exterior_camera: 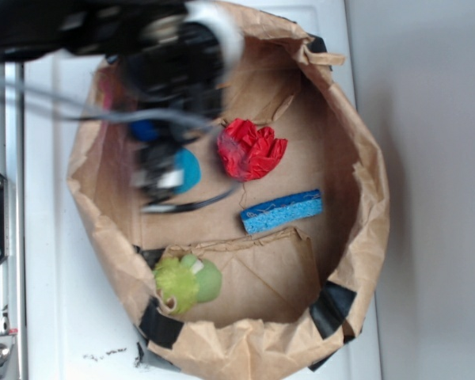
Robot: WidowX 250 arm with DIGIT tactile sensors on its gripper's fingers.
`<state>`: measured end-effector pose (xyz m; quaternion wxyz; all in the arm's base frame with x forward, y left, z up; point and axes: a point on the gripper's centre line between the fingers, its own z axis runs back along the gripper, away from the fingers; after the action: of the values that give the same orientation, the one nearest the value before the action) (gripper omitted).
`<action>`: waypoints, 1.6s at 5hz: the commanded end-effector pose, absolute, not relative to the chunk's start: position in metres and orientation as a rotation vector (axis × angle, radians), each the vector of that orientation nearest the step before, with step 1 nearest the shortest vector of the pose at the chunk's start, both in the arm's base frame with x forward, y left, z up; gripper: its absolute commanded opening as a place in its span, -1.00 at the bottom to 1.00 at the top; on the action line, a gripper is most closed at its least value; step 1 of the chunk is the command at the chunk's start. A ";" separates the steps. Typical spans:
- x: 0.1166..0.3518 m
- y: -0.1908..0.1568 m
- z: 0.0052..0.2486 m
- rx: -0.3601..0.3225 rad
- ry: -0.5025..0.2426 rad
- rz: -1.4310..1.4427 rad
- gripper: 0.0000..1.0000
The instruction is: Grab the blue ball.
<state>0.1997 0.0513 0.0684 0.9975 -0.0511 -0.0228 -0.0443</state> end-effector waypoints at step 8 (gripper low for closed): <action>0.250 0.007 0.072 -0.108 -0.092 0.062 1.00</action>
<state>0.2395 0.0094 0.0591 0.9975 -0.0559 -0.0222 0.0376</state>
